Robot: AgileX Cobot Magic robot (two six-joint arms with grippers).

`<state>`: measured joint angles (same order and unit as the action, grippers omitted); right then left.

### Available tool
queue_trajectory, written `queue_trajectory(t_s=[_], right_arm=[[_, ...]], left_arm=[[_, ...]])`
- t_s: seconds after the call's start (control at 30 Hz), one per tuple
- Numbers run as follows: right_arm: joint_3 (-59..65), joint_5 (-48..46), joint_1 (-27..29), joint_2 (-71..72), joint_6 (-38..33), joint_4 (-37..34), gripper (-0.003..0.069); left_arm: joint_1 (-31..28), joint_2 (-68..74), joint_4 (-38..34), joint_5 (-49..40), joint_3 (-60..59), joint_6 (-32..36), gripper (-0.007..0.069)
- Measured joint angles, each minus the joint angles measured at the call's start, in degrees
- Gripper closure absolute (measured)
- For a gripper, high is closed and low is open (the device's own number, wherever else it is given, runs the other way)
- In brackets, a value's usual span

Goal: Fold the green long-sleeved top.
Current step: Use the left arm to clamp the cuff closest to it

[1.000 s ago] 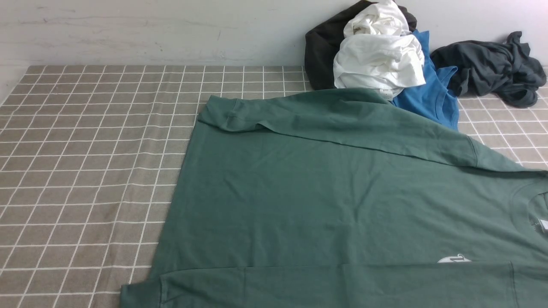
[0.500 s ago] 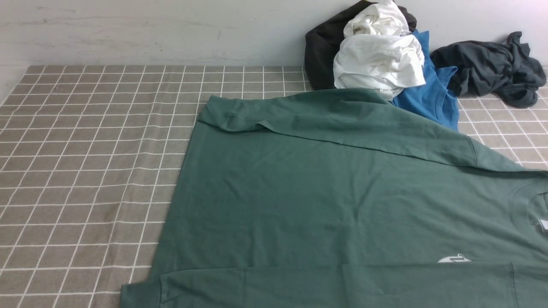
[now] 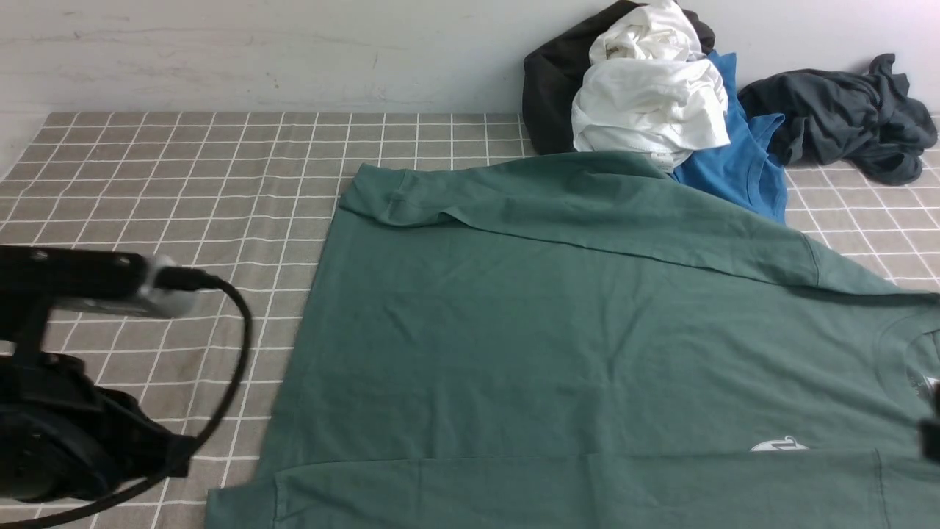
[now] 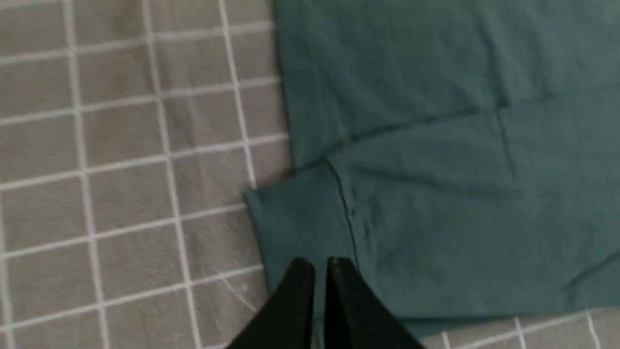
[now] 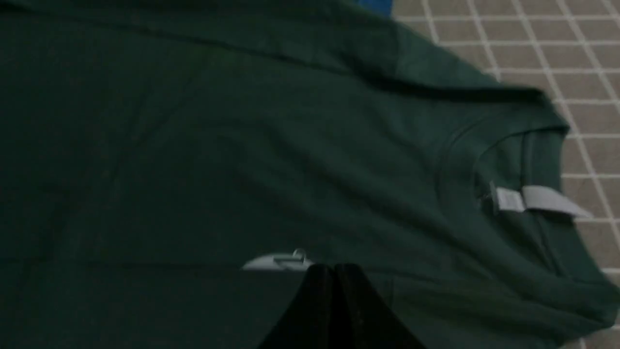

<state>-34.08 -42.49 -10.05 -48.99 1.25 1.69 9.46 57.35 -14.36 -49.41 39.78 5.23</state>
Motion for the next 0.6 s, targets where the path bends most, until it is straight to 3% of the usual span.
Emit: queue_trajectory(t_s=[0.13, 0.37, 0.6], right_arm=[[-1.02, -3.06, -6.04, -8.88, -9.32, -5.36, 0.0673], [-1.77, 2.03, -8.58, -14.35, -11.84, -7.71, 0.0673], [-1.82, 7.44, -8.58, -14.47, -12.08, -7.71, 0.0673]], left_arm=[[0.18, 9.33, -2.86, 0.55, 0.0, 5.25, 0.0469], [0.18, 21.15, -2.48, 8.11, 0.09, 6.26, 0.0245], [0.18, 30.82, -2.14, 13.33, 0.16, 2.92, 0.0211]])
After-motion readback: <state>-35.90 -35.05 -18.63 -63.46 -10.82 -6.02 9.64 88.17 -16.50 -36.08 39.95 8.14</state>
